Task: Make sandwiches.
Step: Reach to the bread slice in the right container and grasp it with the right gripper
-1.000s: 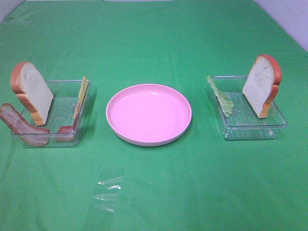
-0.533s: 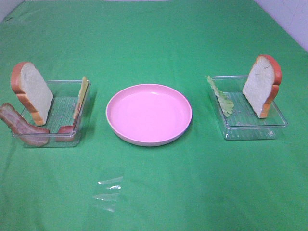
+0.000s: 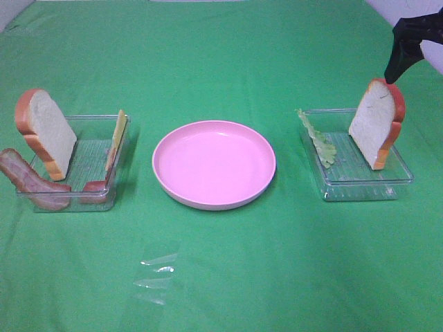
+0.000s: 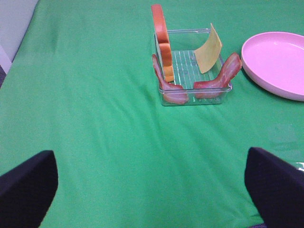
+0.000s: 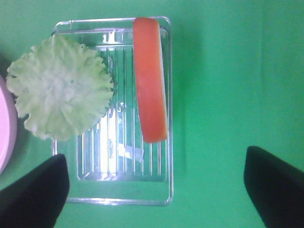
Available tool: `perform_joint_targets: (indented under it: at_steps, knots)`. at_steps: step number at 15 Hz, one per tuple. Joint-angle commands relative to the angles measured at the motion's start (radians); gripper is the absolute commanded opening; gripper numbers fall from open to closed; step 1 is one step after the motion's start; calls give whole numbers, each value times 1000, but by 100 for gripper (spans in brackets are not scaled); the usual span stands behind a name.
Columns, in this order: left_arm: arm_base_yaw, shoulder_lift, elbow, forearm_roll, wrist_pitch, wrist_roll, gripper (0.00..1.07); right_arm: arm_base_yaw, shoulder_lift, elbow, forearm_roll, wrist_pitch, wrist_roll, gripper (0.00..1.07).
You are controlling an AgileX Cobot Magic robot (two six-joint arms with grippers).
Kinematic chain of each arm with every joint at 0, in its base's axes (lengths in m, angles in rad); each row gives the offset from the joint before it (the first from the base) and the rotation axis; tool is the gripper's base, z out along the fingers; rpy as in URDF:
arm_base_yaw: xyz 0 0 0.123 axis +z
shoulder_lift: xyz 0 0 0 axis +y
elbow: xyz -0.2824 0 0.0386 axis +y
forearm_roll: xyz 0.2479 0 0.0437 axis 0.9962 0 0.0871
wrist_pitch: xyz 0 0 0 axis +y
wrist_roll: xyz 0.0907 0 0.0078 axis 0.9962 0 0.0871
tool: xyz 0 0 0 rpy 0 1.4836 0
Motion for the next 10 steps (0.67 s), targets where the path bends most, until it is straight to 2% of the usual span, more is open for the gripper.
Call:
perform_joint_targets:
  at_steps: [1, 2, 4, 8, 10]
  knots:
    - [0, -14, -1, 3, -10, 3, 102, -2, 106, -106, 23, 34, -13, 96]
    - [0, -14, -1, 5, -10, 3, 102, -2, 179, -176, 28, 44, -13, 96]
    - [0, -14, -1, 5, -10, 3, 102, -2, 228, -214, 44, 43, -17, 96]
    - [0, -14, -1, 12, -10, 3, 102, -2, 291, -213, 67, 32, -35, 95]
    - [0, -14, -1, 24, -11, 3, 102, -2, 318, -213, 68, 33, -35, 90]
